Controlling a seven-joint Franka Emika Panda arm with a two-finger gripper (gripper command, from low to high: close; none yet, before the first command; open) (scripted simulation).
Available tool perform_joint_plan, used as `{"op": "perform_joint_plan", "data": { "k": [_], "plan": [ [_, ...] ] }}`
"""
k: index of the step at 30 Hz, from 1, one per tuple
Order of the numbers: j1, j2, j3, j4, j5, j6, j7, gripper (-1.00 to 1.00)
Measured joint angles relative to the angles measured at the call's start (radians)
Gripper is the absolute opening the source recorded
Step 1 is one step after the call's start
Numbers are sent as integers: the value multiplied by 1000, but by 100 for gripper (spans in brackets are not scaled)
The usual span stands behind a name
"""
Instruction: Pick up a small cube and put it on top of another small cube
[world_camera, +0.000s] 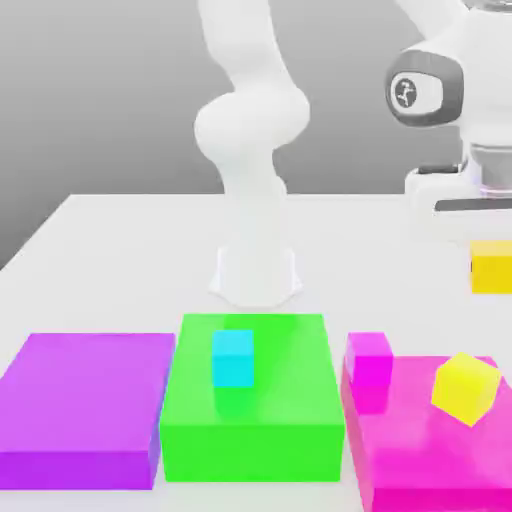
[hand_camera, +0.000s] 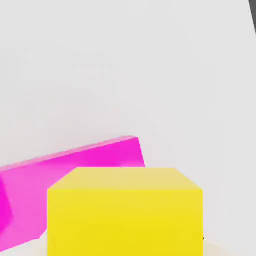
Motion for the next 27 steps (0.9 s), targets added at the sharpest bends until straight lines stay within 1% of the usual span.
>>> {"op": "perform_joint_plan", "data": {
  "k": [7,21,23,26,27],
  "plan": [
    [-126,-69,-100,-35,-105,-59,-94,-100],
    [-431,-241,-307,-118,-375,-203,-307,-100],
    [-440,-207,-342,-139,-389,-153,-330,-100],
    [-420,-114,-391,-173,-384,-29,-351,-100],
    [-413,-88,-403,-182,-380,6,-356,100]
  ]
}}
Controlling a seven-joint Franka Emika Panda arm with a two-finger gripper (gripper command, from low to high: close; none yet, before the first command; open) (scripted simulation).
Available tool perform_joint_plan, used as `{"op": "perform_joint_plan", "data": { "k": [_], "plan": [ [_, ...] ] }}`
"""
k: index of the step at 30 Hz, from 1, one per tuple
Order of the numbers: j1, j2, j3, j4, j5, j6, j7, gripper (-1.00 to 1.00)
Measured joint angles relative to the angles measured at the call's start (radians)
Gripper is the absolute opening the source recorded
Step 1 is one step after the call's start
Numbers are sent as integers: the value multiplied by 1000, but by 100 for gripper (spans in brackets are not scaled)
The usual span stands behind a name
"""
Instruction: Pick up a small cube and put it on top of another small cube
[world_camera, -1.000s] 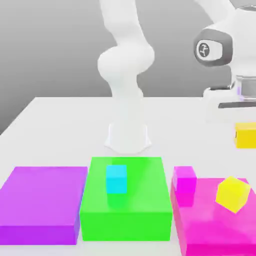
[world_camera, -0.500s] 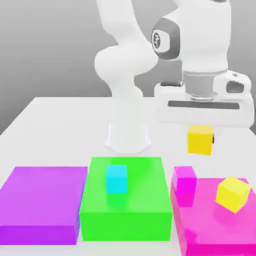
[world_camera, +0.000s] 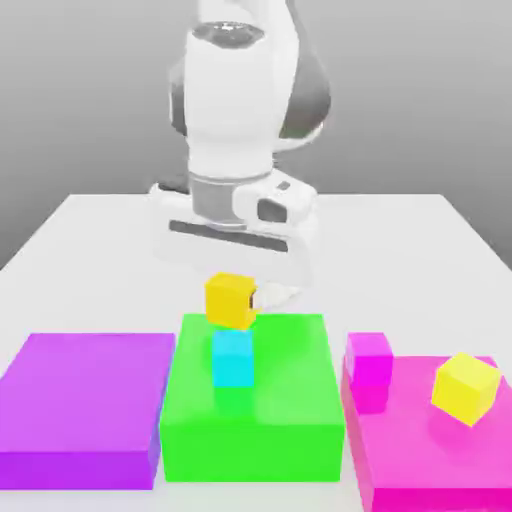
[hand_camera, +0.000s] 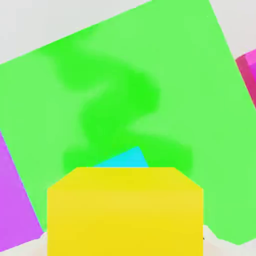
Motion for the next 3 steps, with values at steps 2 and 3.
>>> {"op": "perform_joint_plan", "data": {
  "k": [2,3],
  "plan": [
    [0,0,0,0,0,0,0,100],
    [0,0,0,0,0,0,0,100]
  ]
}}
